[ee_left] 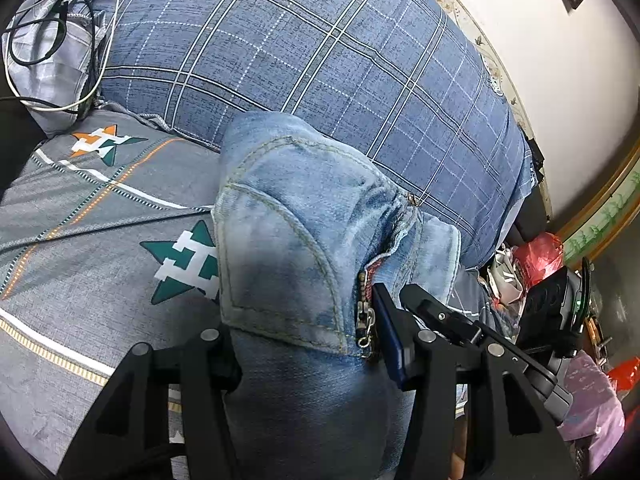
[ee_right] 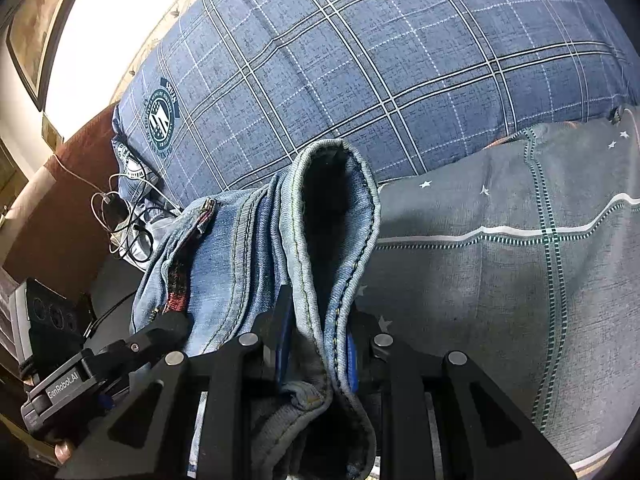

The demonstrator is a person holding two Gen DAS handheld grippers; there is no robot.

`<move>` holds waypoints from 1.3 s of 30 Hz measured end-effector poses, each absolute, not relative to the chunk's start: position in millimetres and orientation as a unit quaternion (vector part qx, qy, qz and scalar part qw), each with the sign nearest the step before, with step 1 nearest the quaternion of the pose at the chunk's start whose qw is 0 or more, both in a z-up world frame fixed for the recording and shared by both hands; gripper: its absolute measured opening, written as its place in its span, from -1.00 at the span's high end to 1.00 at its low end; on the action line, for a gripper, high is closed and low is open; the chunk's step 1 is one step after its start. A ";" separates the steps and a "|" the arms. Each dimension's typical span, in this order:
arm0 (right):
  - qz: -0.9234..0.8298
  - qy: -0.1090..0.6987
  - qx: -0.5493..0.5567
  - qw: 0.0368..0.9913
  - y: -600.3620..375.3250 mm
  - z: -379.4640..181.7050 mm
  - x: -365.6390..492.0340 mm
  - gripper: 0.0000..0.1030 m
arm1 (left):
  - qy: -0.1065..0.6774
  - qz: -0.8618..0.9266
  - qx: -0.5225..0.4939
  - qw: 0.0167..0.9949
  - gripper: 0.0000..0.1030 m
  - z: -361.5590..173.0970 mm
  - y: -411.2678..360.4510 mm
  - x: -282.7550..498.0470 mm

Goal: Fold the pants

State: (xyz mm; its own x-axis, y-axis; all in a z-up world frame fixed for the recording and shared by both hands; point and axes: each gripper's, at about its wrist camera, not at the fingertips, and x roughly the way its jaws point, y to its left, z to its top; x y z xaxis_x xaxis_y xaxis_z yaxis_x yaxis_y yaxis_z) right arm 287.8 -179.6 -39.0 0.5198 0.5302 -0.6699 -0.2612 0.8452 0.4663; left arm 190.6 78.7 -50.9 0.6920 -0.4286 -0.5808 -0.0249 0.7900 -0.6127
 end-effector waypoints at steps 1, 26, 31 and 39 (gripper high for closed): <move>0.229 0.434 0.158 0.857 -181.0 -40.7 289.1 0.58 | 0.377 -0.114 -0.300 0.869 -0.05 -52.2 77.2 192.0; 0.198 0.412 0.194 0.868 -213.5 -34.2 275.8 -0.41 | 0.345 0.035 -0.100 0.933 -0.86 -43.8 31.3 138.1; 0.205 0.406 0.221 0.863 -228.5 -27.3 262.3 -0.42 | 0.339 0.059 -0.104 0.933 -0.90 -39.1 26.0 123.6; 0.213 0.393 0.176 0.877 -212.6 -17.8 230.4 -0.47 | 0.341 0.083 -0.076 0.933 -0.92 -33.9 4.4 89.1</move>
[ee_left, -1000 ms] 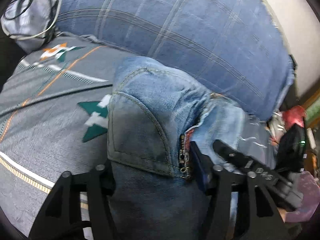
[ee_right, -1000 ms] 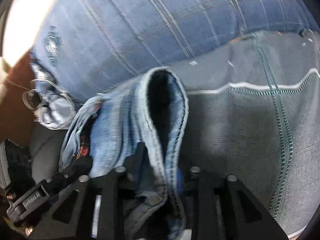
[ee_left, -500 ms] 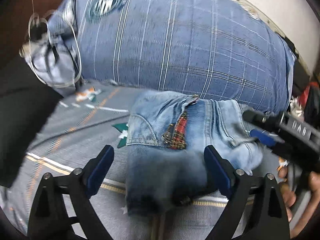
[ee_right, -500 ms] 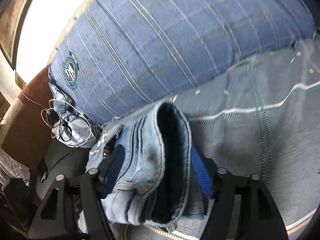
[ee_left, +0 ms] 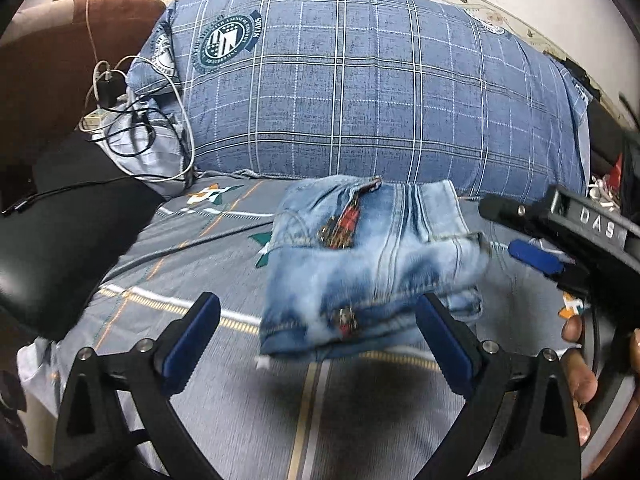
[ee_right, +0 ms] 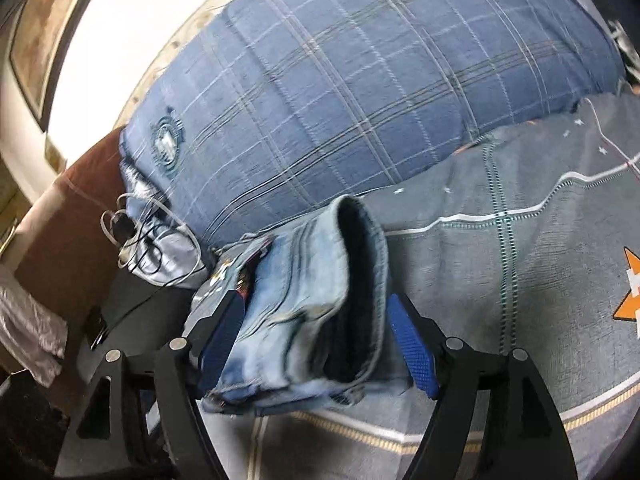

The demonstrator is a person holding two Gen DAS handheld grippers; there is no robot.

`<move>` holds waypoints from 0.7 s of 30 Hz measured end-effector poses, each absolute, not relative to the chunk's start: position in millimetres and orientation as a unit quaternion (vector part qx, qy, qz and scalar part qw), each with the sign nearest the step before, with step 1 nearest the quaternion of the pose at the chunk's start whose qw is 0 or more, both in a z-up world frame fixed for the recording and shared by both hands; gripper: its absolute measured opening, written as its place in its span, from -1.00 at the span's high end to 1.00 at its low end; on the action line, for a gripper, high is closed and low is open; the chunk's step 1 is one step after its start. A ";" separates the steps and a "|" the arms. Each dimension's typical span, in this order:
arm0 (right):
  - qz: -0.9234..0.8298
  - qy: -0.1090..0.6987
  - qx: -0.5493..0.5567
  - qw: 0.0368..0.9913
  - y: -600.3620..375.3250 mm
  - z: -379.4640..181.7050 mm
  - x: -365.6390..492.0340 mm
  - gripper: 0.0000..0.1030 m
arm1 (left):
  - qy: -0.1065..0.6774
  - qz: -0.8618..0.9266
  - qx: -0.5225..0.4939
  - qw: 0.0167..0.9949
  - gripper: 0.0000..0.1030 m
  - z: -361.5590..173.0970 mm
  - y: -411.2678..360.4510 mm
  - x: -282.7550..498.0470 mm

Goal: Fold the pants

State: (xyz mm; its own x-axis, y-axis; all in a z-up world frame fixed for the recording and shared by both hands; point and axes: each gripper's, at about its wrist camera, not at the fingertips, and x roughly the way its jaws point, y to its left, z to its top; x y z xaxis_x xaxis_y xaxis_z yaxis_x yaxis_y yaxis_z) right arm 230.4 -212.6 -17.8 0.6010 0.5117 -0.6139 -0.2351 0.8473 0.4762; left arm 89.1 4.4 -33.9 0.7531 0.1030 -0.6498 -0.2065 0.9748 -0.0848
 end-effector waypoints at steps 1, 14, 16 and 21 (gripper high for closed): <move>0.214 0.387 0.169 0.881 -210.9 -14.6 225.7 -0.47 | 0.342 0.086 -0.076 0.933 -0.93 -34.0 4.4 85.7; 0.200 0.385 0.136 0.891 -220.3 -13.9 190.6 -0.50 | 0.329 0.131 -0.097 0.930 -0.94 -21.9 12.9 42.8; 0.193 0.389 0.122 0.893 -220.3 -15.8 184.7 -0.50 | 0.326 0.139 -0.094 0.931 -0.94 -18.9 13.0 38.8; 0.187 0.386 0.111 0.896 -226.3 -17.6 169.1 -0.50 | 0.337 0.133 -0.064 0.930 -0.94 -13.0 4.8 37.1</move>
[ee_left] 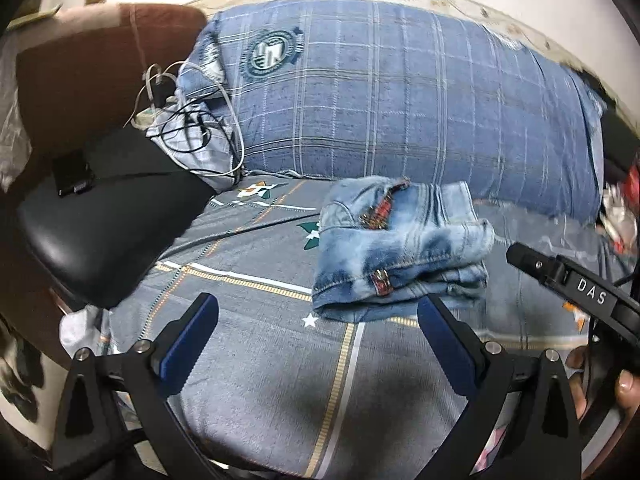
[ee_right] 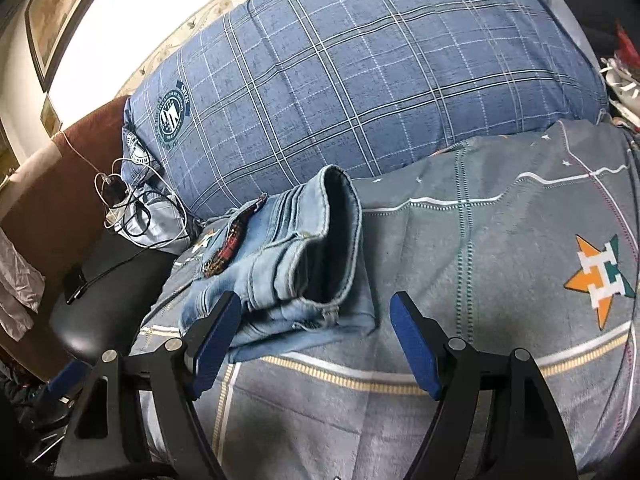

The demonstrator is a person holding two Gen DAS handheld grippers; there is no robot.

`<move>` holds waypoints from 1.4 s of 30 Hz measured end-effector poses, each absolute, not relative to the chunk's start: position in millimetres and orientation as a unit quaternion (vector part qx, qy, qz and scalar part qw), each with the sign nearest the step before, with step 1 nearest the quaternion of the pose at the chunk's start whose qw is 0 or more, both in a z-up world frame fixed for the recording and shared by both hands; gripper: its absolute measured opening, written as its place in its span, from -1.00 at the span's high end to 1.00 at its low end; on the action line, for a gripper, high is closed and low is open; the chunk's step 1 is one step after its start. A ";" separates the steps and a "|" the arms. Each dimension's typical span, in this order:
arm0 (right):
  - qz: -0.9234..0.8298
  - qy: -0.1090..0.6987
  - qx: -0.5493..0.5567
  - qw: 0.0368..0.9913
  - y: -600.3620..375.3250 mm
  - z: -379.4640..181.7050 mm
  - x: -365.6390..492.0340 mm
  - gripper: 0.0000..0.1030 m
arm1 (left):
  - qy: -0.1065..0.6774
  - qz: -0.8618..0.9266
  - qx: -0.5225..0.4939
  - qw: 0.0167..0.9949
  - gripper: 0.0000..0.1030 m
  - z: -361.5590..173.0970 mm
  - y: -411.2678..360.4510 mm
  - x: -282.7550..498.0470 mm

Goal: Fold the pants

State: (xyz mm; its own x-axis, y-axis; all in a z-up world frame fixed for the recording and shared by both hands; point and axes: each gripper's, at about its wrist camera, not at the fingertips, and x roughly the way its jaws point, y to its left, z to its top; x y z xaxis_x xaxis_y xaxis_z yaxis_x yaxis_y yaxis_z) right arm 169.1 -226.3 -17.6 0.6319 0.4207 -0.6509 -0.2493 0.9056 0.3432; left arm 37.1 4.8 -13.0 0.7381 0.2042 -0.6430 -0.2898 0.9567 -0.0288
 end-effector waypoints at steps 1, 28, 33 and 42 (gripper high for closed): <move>0.185 0.386 0.111 0.897 -227.8 -17.7 167.8 -0.50 | 0.339 0.130 -0.055 0.930 -0.94 -11.7 1.8 36.9; 0.182 0.375 0.110 0.902 -233.4 -12.5 161.1 -0.50 | 0.330 0.123 -0.041 0.935 -0.95 6.4 -3.1 29.2; 0.175 0.360 0.095 0.911 -232.3 -7.8 157.4 -0.50 | 0.328 0.124 -0.040 0.936 -0.95 7.1 -3.3 28.8; 0.177 0.340 0.064 0.921 -222.2 -1.0 148.7 -0.51 | 0.327 0.126 -0.042 0.936 -0.96 7.0 1.0 27.1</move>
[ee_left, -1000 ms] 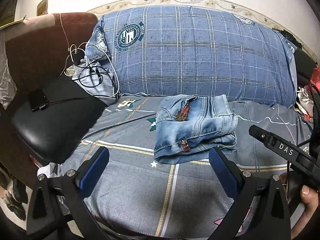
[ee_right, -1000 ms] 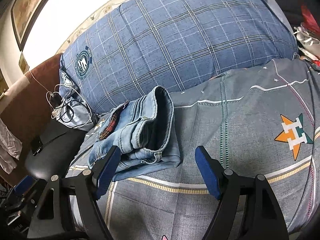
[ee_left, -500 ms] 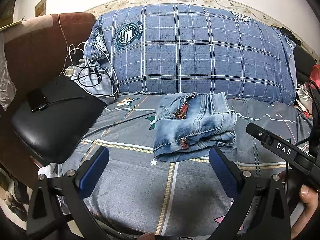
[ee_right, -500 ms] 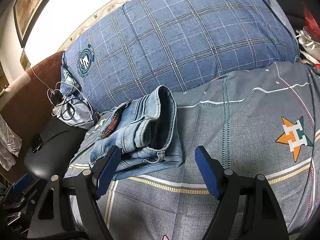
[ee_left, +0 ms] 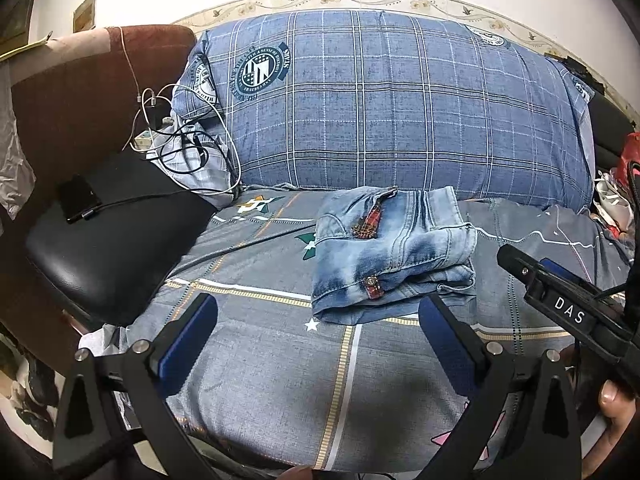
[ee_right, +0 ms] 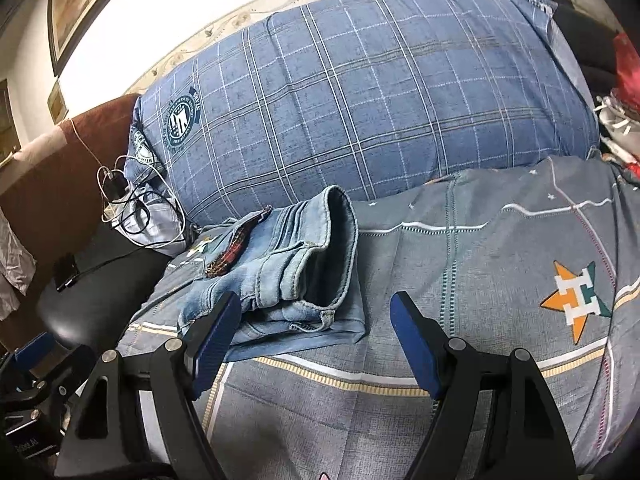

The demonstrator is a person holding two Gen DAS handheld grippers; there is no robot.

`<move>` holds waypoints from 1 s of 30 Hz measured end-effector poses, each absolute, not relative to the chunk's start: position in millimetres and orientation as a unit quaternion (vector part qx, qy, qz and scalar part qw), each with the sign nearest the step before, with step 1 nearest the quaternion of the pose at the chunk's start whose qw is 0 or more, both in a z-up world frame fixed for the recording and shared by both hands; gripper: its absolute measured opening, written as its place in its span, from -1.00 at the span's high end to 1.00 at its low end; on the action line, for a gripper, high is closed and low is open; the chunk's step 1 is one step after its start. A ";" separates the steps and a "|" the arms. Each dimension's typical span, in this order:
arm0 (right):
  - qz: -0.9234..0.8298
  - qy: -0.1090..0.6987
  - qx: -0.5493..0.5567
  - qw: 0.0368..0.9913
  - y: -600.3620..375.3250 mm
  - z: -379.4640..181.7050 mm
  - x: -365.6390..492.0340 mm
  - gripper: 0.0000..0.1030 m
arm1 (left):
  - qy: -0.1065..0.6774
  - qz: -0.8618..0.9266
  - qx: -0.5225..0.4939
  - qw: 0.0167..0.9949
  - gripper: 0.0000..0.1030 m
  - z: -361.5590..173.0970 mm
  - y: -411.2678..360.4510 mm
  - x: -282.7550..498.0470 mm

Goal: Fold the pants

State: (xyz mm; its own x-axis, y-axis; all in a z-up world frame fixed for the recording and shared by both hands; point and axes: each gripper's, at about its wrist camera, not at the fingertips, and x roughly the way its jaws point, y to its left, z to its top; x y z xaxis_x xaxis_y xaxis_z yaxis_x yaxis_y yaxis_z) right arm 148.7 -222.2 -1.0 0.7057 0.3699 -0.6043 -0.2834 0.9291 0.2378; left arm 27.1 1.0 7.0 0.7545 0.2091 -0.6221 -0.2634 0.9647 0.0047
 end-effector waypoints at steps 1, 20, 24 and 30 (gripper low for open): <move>0.176 0.336 0.060 0.923 -221.9 0.2 146.9 -0.51 | 0.326 0.127 -0.040 0.936 -0.96 7.0 1.2 26.8; 0.173 0.321 0.039 0.930 -217.9 3.9 142.6 -0.51 | 0.321 0.134 -0.040 0.937 -0.96 6.9 4.8 24.2; 0.172 0.321 0.038 0.931 -217.7 3.8 142.3 -0.51 | 0.322 0.134 -0.041 0.936 -0.96 6.7 5.2 24.9; 0.172 0.322 0.038 0.930 -217.3 3.2 142.7 -0.51 | 0.322 0.133 -0.041 0.937 -0.96 7.0 4.1 25.1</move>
